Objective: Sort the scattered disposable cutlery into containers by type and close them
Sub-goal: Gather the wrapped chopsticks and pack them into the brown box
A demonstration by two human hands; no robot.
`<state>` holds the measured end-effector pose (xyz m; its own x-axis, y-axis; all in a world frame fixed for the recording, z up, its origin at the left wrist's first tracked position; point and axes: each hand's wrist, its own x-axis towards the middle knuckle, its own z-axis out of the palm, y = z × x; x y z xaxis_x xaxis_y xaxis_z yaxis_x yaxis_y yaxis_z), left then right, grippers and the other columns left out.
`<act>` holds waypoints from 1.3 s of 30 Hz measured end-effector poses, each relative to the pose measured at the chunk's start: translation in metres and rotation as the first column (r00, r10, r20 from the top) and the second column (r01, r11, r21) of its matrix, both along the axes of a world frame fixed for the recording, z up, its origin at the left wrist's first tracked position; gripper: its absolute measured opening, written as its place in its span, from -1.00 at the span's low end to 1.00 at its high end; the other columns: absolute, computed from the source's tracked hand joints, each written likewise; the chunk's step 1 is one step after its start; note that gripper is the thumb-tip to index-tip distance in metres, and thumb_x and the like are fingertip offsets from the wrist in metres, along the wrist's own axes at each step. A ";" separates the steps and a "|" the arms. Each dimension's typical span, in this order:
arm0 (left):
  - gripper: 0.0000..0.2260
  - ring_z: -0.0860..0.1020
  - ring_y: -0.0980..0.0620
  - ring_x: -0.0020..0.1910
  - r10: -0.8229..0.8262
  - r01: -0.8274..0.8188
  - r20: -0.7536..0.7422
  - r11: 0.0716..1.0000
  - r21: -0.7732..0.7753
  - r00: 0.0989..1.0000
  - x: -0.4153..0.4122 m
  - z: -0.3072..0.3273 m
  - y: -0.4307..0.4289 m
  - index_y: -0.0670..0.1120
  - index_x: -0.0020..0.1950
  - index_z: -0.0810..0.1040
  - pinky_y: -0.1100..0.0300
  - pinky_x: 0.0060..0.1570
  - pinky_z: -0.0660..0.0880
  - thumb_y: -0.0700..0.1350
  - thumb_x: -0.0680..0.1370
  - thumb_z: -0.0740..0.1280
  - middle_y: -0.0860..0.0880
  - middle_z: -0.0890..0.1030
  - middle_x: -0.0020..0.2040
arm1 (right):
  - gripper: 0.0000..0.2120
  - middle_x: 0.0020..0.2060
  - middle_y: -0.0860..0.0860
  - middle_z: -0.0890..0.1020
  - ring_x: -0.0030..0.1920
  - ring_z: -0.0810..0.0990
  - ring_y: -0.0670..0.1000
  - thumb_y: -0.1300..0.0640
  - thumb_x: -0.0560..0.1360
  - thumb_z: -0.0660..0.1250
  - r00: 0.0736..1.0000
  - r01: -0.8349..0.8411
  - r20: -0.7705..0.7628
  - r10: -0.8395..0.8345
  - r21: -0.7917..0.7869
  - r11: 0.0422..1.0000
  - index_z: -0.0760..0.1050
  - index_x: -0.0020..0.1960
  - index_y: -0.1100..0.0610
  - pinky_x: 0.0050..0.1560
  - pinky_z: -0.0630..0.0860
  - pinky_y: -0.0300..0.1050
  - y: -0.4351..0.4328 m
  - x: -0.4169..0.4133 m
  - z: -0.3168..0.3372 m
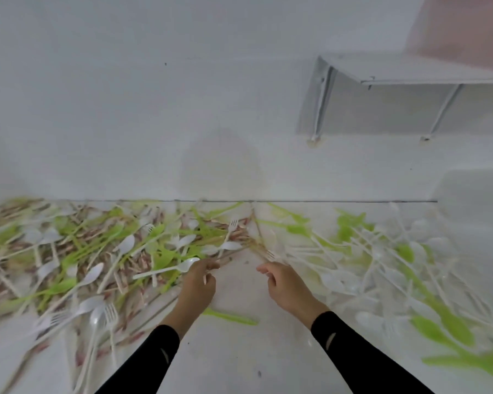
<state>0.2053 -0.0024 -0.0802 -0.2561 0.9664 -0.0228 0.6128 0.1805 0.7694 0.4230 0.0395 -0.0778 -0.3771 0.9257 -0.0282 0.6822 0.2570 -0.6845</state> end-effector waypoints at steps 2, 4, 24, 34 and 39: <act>-0.67 0.51 -0.01 0.23 -0.036 0.035 -0.019 0.999 -0.037 0.999 -0.011 -0.006 0.005 -0.06 0.36 0.44 0.25 0.06 0.37 -0.25 0.60 0.23 -0.04 0.46 0.35 | -0.55 0.28 -0.04 0.55 0.29 0.49 -0.05 0.34 0.54 0.11 1.000 -0.004 0.023 0.004 -0.012 1.000 0.50 0.33 0.05 0.30 0.39 -0.21 0.003 -0.017 -0.002; -0.53 0.42 -0.04 0.37 -0.077 0.074 -0.022 0.993 -0.094 0.997 -0.016 -0.011 0.010 -0.09 0.52 0.27 0.23 0.20 0.36 -0.19 0.61 0.25 -0.02 0.34 0.49 | -0.54 0.36 -0.03 0.47 0.37 0.41 -0.05 0.36 0.56 0.10 0.999 -0.028 0.042 0.029 -0.038 0.999 0.44 0.40 0.09 0.30 0.28 -0.32 0.005 -0.031 -0.002; 0.03 -0.05 -0.02 0.58 -0.362 0.298 -0.454 0.932 -0.207 0.814 -0.031 -0.013 0.141 -0.08 0.60 -0.02 -0.03 0.50 -0.03 0.51 0.34 0.19 -0.01 -0.09 0.61 | -0.60 0.20 0.15 0.42 0.19 0.43 0.17 0.05 0.50 0.17 0.867 0.350 0.321 -0.381 0.149 0.925 0.43 0.27 0.22 0.10 0.44 -0.04 0.074 -0.043 -0.027; -0.04 0.13 -0.16 0.48 -0.440 0.339 -0.598 0.898 -0.281 0.670 -0.031 -0.016 0.156 0.16 0.52 0.19 -0.14 0.41 0.15 0.60 0.21 -0.07 0.03 0.16 0.51 | -0.59 0.36 0.11 0.37 0.26 0.38 0.18 0.13 0.59 0.14 0.854 0.364 0.330 -0.402 0.172 0.915 0.34 0.42 0.20 0.26 0.34 -0.02 0.123 -0.043 -0.028; -0.46 0.55 -0.24 0.11 -0.417 0.387 -0.639 0.901 -0.197 0.646 -0.029 -0.018 0.137 0.10 0.09 0.64 -0.24 0.03 0.48 0.38 0.38 0.11 -0.06 0.57 0.15 | -0.55 0.22 0.13 0.47 0.11 0.48 0.21 0.22 0.51 0.26 0.800 0.256 0.484 -0.356 0.261 0.931 0.38 0.39 0.20 0.07 0.45 0.01 0.116 -0.035 -0.036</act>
<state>0.1763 0.1348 -0.0985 0.1936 0.9801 -0.0435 0.9720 -0.1856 0.1444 0.3876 0.1551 -0.1138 -0.0489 0.9982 0.0357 0.9831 0.0544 -0.1747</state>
